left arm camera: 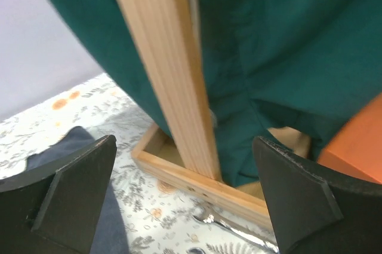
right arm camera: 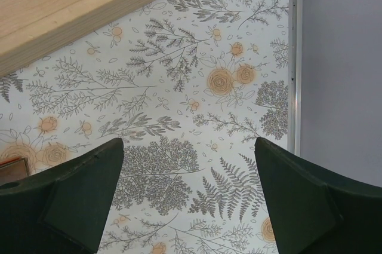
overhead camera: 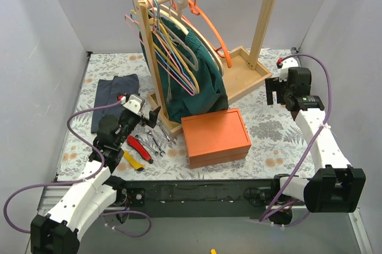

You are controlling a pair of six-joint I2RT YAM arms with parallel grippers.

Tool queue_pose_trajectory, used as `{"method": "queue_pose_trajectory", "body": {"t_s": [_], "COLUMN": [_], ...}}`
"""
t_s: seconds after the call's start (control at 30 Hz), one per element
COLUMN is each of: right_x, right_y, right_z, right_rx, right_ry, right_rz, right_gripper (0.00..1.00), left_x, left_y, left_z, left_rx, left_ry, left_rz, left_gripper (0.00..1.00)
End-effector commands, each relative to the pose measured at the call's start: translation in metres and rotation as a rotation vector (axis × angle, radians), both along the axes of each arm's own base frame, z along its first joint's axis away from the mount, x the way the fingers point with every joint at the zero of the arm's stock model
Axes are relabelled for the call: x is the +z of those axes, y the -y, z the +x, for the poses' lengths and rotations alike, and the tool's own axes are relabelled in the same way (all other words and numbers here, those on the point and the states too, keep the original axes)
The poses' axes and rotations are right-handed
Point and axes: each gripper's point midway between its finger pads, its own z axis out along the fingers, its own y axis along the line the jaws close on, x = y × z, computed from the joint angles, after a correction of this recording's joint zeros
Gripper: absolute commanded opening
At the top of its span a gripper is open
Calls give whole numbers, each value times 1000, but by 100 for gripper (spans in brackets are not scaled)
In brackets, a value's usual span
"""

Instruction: Sort the tools into containers

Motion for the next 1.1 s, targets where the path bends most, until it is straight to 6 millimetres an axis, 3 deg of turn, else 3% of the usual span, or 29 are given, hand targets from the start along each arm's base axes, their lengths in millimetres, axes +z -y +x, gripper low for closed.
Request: {"method": "queue_pose_trajectory", "body": {"t_s": [0.0, 0.27, 0.37, 0.4, 0.47, 0.6, 0.8, 0.93, 1.0, 1.07], "right_x": [10, 18, 20, 21, 18, 17, 14, 13, 13, 13], "right_y": [-3, -23, -25, -26, -27, -34, -40, -42, -37, -29], "right_z": [-2, -8, -10, -10, -10, -7, -6, -1, 9, 19], "right_rx": [13, 173, 188, 193, 199, 226, 246, 267, 259, 224], "right_ry": [22, 30, 40, 41, 32, 32, 32, 36, 60, 85], "right_rz": [11, 22, 25, 26, 31, 59, 86, 76, 44, 12], "right_gripper": [99, 99, 98, 99, 98, 96, 95, 95, 95, 95], "left_x": [15, 44, 46, 43, 35, 17, 12, -3, -14, -11], "left_y": [24, 43, 63, 65, 69, 75, 67, 61, 49, 34], "left_z": [-11, 7, -6, -8, -11, -16, 11, 43, 66, 85], "left_rx": [-150, -199, -346, -374, -404, -446, -335, -237, -157, -84], "left_ry": [-55, -104, -98, -89, -119, -178, -142, -147, -133, -97], "left_rz": [40, -49, -22, 2, 4, 6, -22, -7, 31, 40], "left_gripper": [98, 95, 60, 30, 1, 0, 0, 0, 0, 0]}}
